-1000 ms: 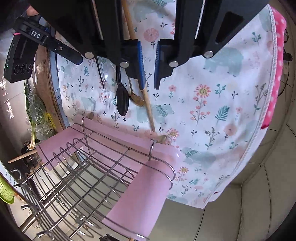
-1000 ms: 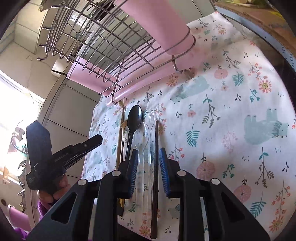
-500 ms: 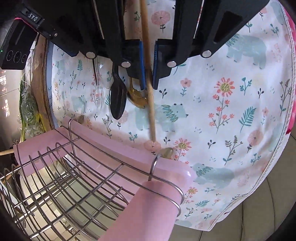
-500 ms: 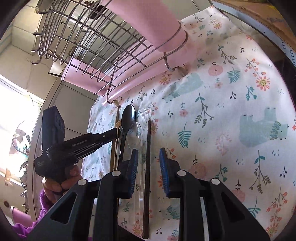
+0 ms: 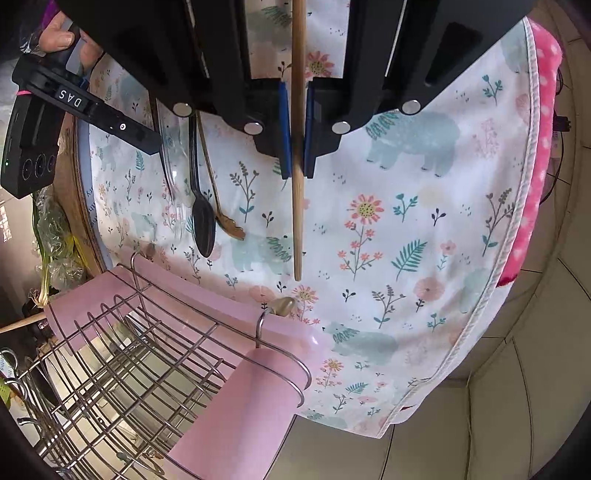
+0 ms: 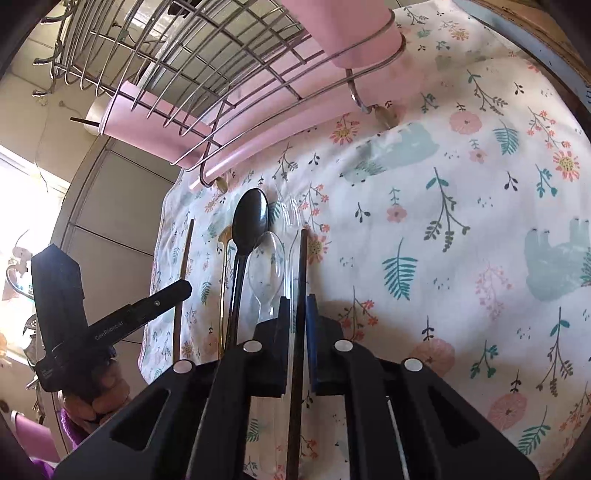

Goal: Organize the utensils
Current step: 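Lower the left tool to a wooden chopstick while the right tool reaches a dark stick, then close the left tool on the wooden chopstick while the right tool grips the dark stick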

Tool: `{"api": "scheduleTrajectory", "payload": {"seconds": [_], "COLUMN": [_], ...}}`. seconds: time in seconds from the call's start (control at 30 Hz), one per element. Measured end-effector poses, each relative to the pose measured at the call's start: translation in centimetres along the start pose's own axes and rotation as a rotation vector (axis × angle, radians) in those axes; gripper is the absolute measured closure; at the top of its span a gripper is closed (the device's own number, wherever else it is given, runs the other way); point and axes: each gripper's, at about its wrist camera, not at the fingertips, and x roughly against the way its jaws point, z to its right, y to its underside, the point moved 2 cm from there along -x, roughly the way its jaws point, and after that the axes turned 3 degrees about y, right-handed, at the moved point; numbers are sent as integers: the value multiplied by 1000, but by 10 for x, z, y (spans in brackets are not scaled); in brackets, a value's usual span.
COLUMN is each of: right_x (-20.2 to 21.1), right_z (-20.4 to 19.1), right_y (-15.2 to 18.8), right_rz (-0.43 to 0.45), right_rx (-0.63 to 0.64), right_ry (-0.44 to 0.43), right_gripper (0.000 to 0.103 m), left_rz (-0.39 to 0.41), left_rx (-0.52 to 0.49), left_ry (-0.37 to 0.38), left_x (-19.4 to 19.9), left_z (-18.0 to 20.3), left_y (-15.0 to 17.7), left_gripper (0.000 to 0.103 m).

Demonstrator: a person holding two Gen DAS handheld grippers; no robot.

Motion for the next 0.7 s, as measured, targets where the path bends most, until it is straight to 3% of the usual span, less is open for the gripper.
{"api": "scheduleTrajectory", "payload": {"seconds": [0.1,0.33,0.5,0.7], "right_x": [11,41,28,3], "right_z": [2,19,11,-13], "right_y": [1,2,-5,-13], "right_rz": [35,125,50,-15], "right_rx": [-19,-66,-65,48], "right_ry": [-8,67,57,155], "right_gripper": [98,101,101,101], "left_rz": [2,-10,-34,-47], "left_rx": [0,-23,-25,-6], "left_ry": [7,-12,-19,-7], "left_x": [4,2,-2,-4], "left_z": [-6,-3,-3,-8], "left_y": [3,5,8,6], "left_gripper": [97,97,97,97]}}
